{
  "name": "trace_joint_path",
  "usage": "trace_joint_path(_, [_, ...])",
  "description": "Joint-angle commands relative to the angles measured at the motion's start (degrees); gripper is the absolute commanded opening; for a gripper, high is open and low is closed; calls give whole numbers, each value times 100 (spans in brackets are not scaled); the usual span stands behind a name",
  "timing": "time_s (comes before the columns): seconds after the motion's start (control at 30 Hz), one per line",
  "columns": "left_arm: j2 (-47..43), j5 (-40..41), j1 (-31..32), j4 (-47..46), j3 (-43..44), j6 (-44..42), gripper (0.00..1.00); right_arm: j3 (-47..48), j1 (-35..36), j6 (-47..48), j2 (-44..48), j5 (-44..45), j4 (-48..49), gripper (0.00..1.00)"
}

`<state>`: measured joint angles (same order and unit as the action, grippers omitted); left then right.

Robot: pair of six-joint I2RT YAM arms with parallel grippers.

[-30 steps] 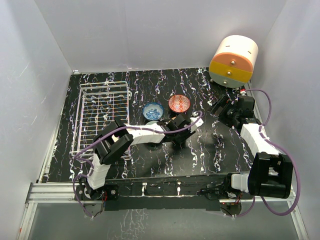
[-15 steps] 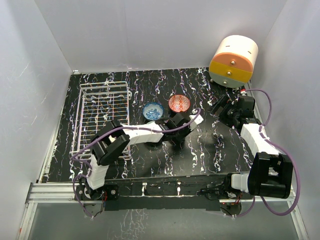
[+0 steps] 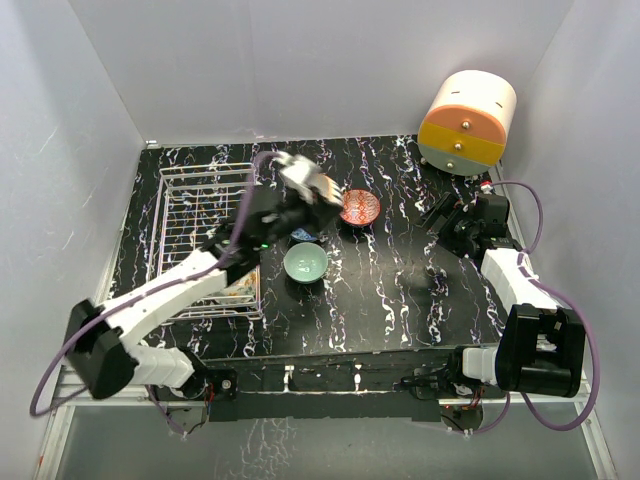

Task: Load the bowls into the dish rack

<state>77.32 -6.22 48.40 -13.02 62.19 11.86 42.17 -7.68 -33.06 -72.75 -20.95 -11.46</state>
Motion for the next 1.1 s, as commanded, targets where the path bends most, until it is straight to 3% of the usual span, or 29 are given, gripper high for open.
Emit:
trace_joint_path(0.0, [-962,-500,-1265,-1446,-939,1363,0,-34,-42,79,172,-67,305,98])
trace_joint_path(0.23, [-2014,-456,-2920,-2451,-2274,2901,0,-94,-43,85,187,-233,338,98])
trace_joint_path(0.5, [-1471,-892,-4349,-4683,-3491,5058,0,-104,-44,80,238,-352,329,98])
trace_joint_path(0.7, [-819,-1056,-4858,-5267,-3711,5666,0,-78,-46,98,205,-375,342,98])
trace_joint_path(1.07, [786,-1492,-5075,-5969,-3298,6025,0,-78,-47,119,71,-357,398,98])
